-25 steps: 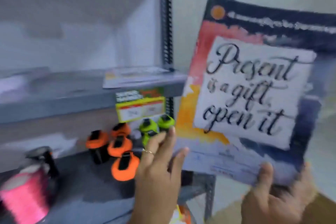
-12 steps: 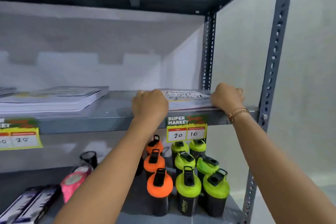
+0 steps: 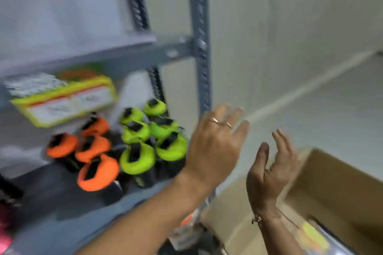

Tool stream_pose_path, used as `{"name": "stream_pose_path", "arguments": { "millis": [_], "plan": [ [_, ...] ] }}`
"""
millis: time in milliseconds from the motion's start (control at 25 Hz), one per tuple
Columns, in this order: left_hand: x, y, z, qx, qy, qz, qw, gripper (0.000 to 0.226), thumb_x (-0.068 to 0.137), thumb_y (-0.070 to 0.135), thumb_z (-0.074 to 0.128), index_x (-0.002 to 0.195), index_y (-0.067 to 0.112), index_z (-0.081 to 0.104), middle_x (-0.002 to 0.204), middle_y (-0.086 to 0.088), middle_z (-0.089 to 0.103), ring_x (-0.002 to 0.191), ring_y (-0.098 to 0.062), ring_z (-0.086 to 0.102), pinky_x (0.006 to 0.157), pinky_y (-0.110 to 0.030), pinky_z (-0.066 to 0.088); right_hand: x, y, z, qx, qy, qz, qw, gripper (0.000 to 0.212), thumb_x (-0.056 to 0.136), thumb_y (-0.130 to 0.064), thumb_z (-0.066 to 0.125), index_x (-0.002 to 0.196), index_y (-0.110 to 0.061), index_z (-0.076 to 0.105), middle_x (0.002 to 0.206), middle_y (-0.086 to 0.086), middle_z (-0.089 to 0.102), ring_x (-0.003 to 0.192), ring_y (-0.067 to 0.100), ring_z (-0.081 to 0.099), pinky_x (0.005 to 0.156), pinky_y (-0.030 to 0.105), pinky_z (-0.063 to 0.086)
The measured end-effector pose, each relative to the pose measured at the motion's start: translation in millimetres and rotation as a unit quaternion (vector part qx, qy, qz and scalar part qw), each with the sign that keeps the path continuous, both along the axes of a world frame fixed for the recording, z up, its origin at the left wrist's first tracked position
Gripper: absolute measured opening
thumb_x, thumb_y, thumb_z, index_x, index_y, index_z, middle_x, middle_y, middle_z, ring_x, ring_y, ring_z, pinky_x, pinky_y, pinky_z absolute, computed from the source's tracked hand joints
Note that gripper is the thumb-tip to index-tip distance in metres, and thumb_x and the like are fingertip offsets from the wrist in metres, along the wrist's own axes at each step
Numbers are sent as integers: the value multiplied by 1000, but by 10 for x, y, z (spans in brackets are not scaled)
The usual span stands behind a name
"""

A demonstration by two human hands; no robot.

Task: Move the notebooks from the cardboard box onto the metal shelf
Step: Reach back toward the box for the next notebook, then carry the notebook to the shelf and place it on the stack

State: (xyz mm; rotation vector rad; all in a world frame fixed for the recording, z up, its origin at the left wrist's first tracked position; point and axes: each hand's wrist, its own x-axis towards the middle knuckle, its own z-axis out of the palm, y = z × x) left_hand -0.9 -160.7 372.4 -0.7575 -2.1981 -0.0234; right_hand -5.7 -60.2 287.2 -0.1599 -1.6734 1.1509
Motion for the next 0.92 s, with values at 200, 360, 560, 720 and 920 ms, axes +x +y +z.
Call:
{"name": "stream_pose_path", "arguments": {
  "millis": [200, 360, 560, 720, 920],
  "plan": [
    [-60, 1379, -2248, -120, -562, -23, 818, 35, 84, 13, 39, 103, 10, 69, 110, -11, 69, 106, -32, 61, 85, -36, 53, 562, 1137, -2421, -213, -517, -153, 815, 45, 87, -22, 52, 124, 2, 50, 134, 27, 49, 128, 40, 38, 110, 46, 25],
    [-25, 1544, -3839, -174, -712, 122, 669, 37, 90, 17, 47, 125, 6, 51, 136, -15, 52, 125, -31, 50, 102, -37, 43, 964, 1525, -3369, -400, -699, -176, 567, 75, 83, -36, 63, 137, 1, 27, 144, 22, 30, 131, 41, 28, 111, 48, 30],
    [186, 1707, -4663, -107, -688, 170, 698, 45, 90, 14, 47, 133, 9, 37, 134, -15, 49, 121, -33, 51, 99, -41, 44, 1208, 1690, -3828, -370, -695, -241, 567, 63, 82, -40, 64, 130, -7, 40, 133, 15, 40, 122, 33, 38, 103, 45, 36],
    [240, 1921, -4504, -79, -671, 206, 708, 28, 90, 7, 47, 116, 4, 54, 119, -22, 60, 111, -39, 57, 90, -44, 49, 1245, 1707, -3790, -393, -654, -277, 584, 48, 83, -28, 65, 120, -2, 49, 130, 18, 45, 120, 36, 41, 101, 44, 39],
    [157, 1930, -4154, -101, -637, 187, 741, 24, 89, 0, 53, 109, -1, 66, 116, -24, 64, 108, -40, 60, 88, -42, 51, 1158, 1697, -3433, -438, -577, -343, 598, 35, 82, -1, 55, 115, 0, 47, 131, 19, 42, 124, 36, 37, 104, 48, 30]
  ]
}}
